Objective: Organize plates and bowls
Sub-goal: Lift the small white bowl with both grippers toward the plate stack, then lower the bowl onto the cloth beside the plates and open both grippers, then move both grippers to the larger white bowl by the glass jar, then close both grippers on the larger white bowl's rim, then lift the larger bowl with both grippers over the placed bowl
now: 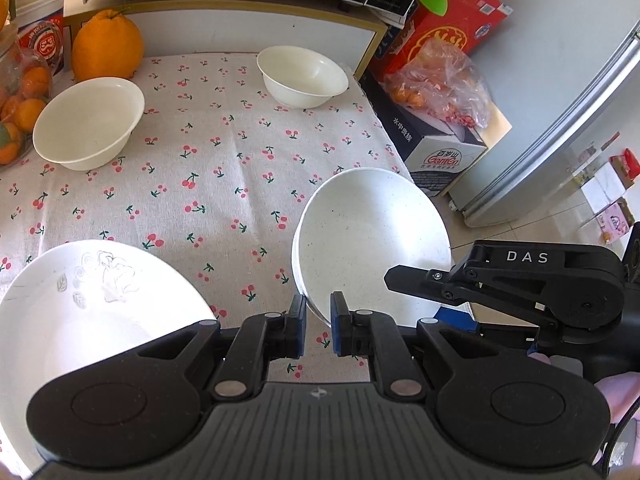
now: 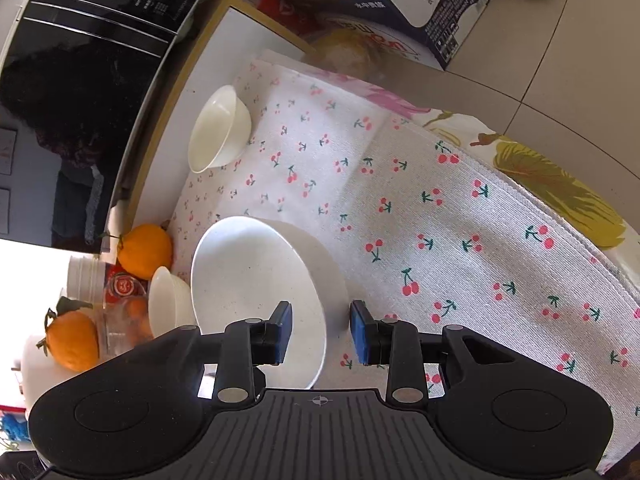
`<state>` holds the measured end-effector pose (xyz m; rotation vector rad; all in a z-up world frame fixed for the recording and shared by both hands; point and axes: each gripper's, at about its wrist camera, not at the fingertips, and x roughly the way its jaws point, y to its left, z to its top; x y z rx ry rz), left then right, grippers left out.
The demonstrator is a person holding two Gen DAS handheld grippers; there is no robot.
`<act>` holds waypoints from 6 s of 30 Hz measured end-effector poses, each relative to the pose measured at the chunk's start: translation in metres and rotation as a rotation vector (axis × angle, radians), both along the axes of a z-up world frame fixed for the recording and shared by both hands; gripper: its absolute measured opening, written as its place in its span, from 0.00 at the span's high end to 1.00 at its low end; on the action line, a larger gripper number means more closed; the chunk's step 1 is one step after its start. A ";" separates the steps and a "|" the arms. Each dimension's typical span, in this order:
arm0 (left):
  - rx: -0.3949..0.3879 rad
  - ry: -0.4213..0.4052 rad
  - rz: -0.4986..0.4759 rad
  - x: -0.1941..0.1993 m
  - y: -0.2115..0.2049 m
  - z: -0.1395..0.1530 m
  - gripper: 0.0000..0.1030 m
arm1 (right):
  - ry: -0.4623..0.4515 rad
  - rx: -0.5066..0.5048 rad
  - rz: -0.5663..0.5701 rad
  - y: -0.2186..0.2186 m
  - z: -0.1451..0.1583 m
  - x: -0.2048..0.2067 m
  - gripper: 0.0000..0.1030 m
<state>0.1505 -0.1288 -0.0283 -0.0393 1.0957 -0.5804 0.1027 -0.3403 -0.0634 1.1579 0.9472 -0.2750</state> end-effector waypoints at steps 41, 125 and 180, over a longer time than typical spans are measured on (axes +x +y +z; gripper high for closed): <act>-0.052 -0.055 0.002 -0.003 0.004 0.013 0.45 | -0.016 -0.026 -0.030 -0.005 0.012 0.005 0.37; -0.176 -0.105 0.494 0.120 0.166 -0.019 0.92 | -0.256 -0.041 0.258 0.141 -0.025 0.187 0.94; -0.192 -0.063 0.310 0.025 0.116 0.019 0.91 | -0.176 -0.118 0.243 0.091 0.063 0.063 0.94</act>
